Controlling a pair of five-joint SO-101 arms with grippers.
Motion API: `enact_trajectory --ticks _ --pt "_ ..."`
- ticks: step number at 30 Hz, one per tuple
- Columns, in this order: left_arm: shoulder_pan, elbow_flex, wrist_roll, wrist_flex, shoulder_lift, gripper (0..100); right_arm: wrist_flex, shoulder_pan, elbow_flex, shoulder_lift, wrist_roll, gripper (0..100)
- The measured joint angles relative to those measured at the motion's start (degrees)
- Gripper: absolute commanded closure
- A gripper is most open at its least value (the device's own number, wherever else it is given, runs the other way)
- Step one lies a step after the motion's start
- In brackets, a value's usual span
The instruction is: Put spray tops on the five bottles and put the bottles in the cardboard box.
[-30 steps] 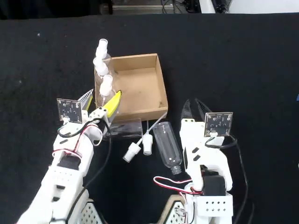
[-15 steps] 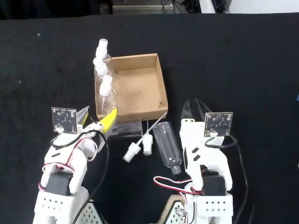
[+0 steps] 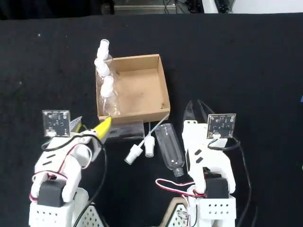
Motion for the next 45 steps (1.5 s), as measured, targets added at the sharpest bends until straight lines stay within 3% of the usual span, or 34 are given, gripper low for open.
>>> enact_trajectory --ticks 8,15,19,26,31,39,45 --pt "-11.7 -0.4 0.0 6.3 -0.1 72 0.0 0.0 0.0 0.0 0.0 94.9" --pt "-17.4 4.1 0.0 6.1 -0.4 72 0.0 0.0 0.0 0.0 0.0 94.9" --pt "-22.2 11.2 2.5 0.6 -0.1 72 0.0 0.0 0.0 0.0 0.0 94.9" --pt "-22.5 14.9 9.1 -3.1 -0.2 72 3.6 0.1 -0.4 0.0 0.0 94.9" --pt "-27.5 15.2 13.3 -7.0 -0.2 72 4.3 0.1 -0.4 0.0 0.0 94.9" --pt "-31.6 15.3 20.0 -7.3 -0.2 72 8.9 -4.5 -3.5 0.0 7.1 94.9" --pt "-32.1 15.3 20.9 -7.3 -0.2 72 17.1 -4.7 -13.3 0.0 12.0 94.9"
